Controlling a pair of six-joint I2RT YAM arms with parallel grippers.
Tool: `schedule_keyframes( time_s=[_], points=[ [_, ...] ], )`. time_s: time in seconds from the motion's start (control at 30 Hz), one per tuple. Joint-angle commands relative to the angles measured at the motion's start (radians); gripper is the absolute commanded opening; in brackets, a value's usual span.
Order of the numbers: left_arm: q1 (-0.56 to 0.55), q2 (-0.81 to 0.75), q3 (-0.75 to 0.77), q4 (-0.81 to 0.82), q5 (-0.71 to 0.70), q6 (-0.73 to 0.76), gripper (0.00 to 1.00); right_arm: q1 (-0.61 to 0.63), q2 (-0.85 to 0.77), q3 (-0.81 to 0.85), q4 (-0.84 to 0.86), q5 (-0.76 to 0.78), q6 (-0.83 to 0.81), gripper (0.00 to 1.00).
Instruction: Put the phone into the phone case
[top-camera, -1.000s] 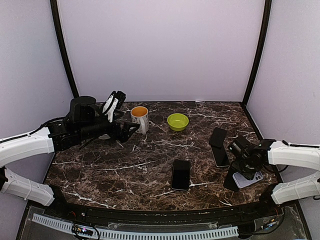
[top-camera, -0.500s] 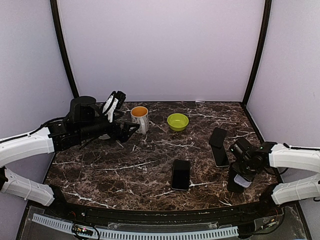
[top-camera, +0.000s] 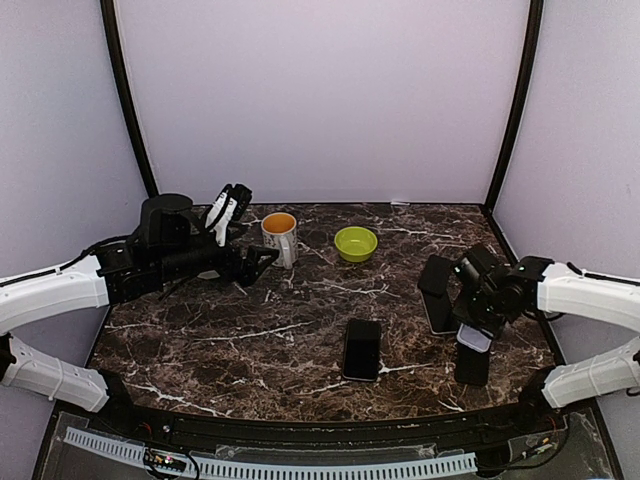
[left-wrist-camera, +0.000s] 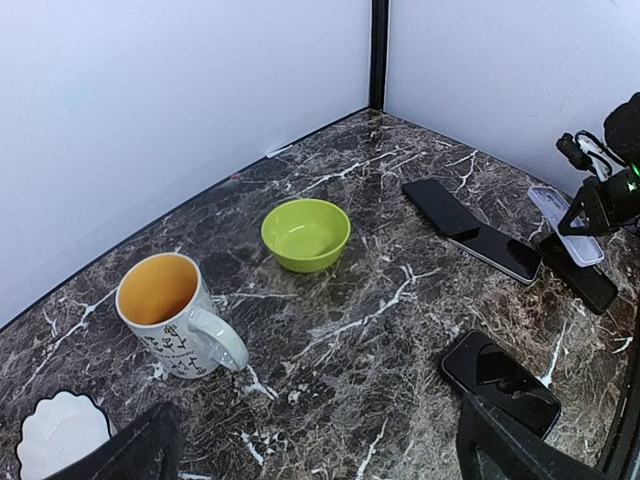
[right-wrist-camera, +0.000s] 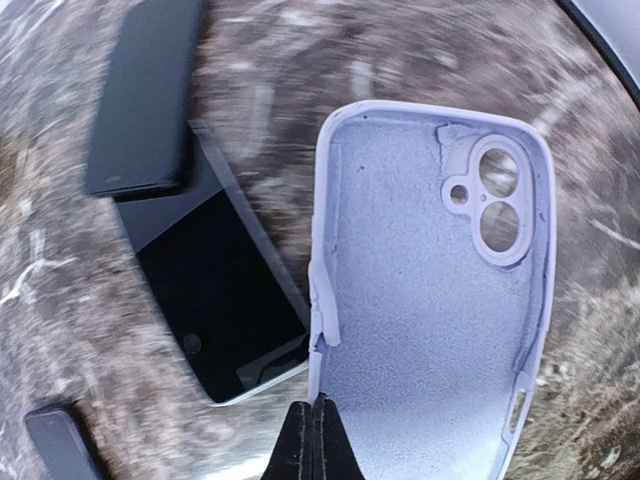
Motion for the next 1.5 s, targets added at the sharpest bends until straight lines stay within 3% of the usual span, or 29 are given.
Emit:
schedule_keyframes(
  time_s=[0.0, 0.2, 0.53, 0.97, 1.3, 1.47],
  points=[
    [0.008, -0.016, -0.02, 0.034, -0.013, 0.011, 0.98, 0.071, 0.108, 0.15, -0.003, 0.019, -0.096, 0.0],
    [0.011, -0.027, -0.018, 0.03, -0.047, 0.006, 0.98, 0.222, 0.288, 0.31, 0.058, -0.003, -0.107, 0.0],
    [0.012, -0.024, -0.021, 0.034, -0.045, 0.016, 0.98, 0.426, 0.588, 0.419, 0.125, -0.225, -0.139, 0.0],
    [0.016, -0.018, -0.021, 0.033, -0.021, 0.009, 0.98, 0.45, 0.433, 0.251, 0.065, -0.228, 0.0, 0.0],
    [0.016, -0.024, -0.021, 0.034, -0.025, 0.016, 0.98, 0.377, 0.497, 0.198, 0.1, -0.245, -0.048, 0.0],
    [0.017, -0.016, -0.022, 0.033, -0.037, 0.025, 0.98, 0.366, 0.496, 0.279, 0.066, -0.245, -0.114, 0.27]
  ],
)
